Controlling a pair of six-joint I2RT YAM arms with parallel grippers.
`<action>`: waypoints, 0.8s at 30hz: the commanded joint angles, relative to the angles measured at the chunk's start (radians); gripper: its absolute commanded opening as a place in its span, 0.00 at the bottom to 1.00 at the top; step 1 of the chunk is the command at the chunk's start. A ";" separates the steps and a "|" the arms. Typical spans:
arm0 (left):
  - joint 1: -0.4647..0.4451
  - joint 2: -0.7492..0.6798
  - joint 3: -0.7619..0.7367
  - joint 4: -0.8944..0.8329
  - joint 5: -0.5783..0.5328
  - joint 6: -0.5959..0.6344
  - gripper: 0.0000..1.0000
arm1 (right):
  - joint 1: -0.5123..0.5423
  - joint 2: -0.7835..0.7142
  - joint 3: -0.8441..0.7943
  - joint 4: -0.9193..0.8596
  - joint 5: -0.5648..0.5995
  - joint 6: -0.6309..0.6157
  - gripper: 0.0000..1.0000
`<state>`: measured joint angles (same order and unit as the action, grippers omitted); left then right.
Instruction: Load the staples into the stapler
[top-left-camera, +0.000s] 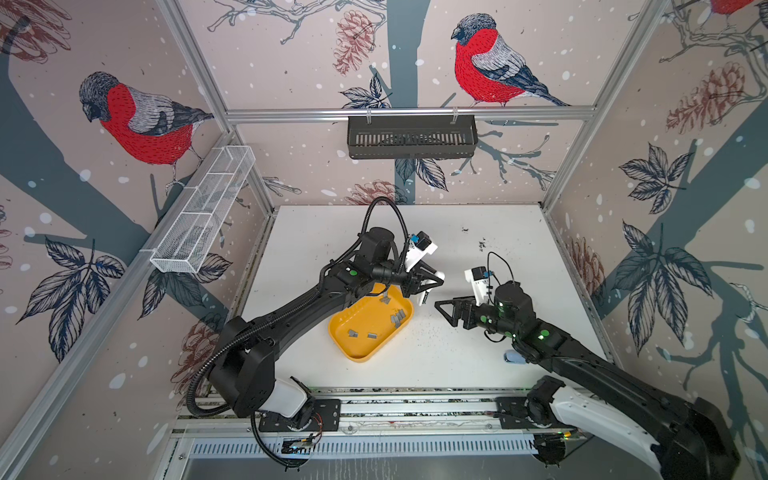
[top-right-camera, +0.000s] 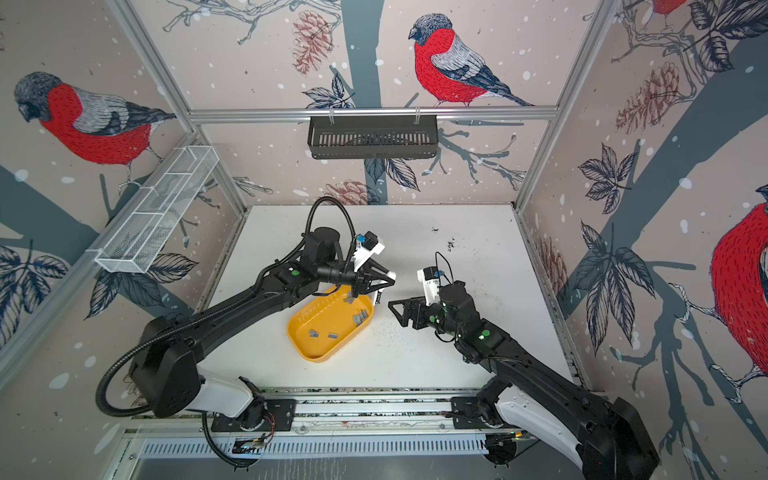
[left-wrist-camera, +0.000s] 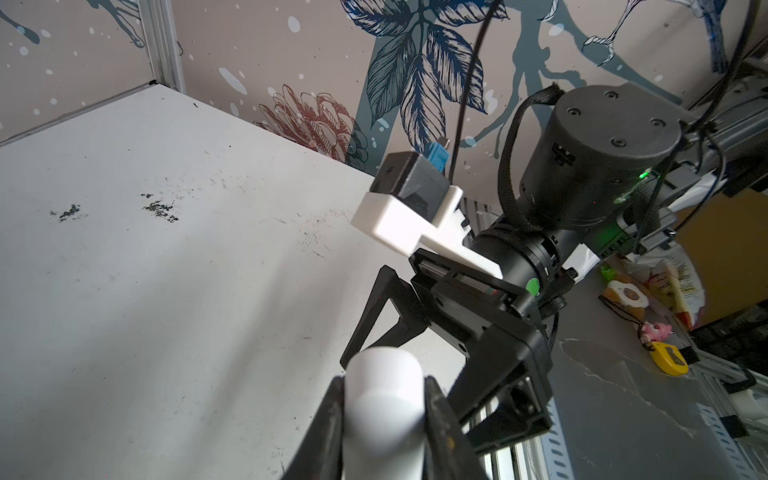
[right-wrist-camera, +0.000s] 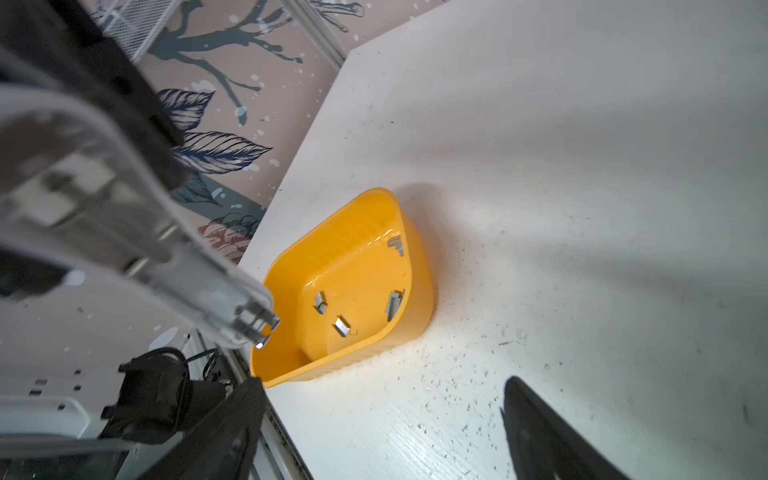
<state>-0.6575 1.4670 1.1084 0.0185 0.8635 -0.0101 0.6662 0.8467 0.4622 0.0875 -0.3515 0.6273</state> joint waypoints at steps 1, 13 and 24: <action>0.014 -0.001 -0.012 0.163 0.145 -0.113 0.19 | -0.006 -0.063 -0.021 0.109 -0.142 -0.060 0.86; 0.054 -0.034 -0.081 0.486 0.274 -0.404 0.19 | -0.007 0.006 0.000 0.481 -0.316 0.018 0.67; 0.053 -0.037 -0.064 0.476 0.316 -0.448 0.20 | -0.005 0.094 0.092 0.489 -0.326 -0.008 0.52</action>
<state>-0.6060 1.4372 1.0325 0.4431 1.1500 -0.4309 0.6598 0.9340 0.5411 0.5320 -0.6720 0.6273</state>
